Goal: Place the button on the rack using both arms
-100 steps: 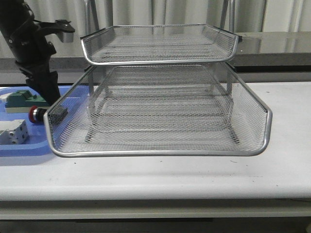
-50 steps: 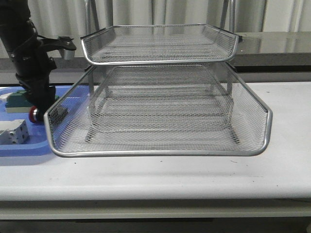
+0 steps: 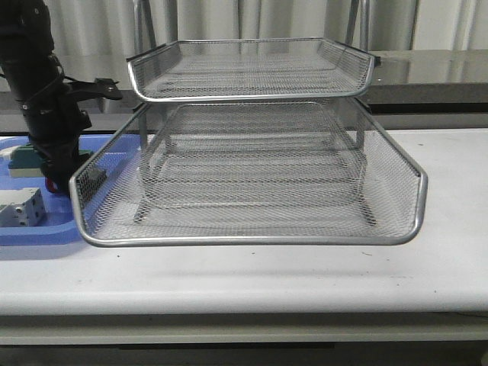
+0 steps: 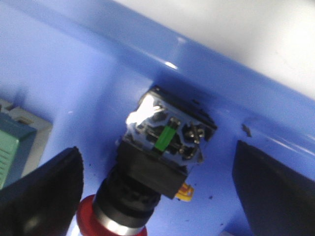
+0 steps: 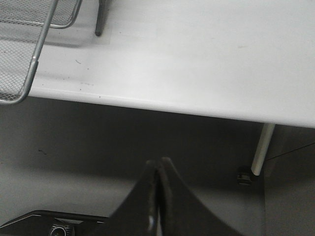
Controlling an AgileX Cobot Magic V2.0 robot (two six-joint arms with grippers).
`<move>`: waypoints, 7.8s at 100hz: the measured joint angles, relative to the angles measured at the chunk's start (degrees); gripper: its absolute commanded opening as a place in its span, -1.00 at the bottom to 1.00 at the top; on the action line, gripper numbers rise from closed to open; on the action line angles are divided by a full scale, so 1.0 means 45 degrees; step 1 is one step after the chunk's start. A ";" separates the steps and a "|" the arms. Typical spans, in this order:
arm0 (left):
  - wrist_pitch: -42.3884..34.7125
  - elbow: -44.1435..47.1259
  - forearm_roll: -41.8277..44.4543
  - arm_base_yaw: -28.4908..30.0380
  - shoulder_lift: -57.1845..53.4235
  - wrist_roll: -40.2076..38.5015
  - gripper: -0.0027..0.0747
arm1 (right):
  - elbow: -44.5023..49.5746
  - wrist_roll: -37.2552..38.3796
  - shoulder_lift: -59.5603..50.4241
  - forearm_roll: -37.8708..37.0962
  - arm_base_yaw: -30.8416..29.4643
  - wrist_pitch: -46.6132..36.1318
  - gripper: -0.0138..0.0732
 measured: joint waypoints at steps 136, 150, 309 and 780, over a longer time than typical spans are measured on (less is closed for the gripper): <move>0.2741 -0.3158 0.0031 0.0054 -0.2303 -0.2469 -0.98 | 0.0000 0.0000 0.0000 0.0000 0.0000 0.0024 -0.84; 0.2792 -0.2470 0.0031 0.0054 -0.3536 -0.2663 -0.98 | 0.0000 0.0000 0.0000 0.0000 0.0000 0.0024 -0.84; 0.0016 0.3980 -0.1869 -0.6436 -0.6023 -0.3226 -0.98 | 0.0000 0.0000 0.0000 -0.0021 0.0000 0.0024 -0.84; -0.9283 1.9524 -0.7042 0.1667 -2.6144 -0.4323 -0.98 | 0.0000 0.0000 0.0496 0.1897 0.0000 -0.1975 -0.84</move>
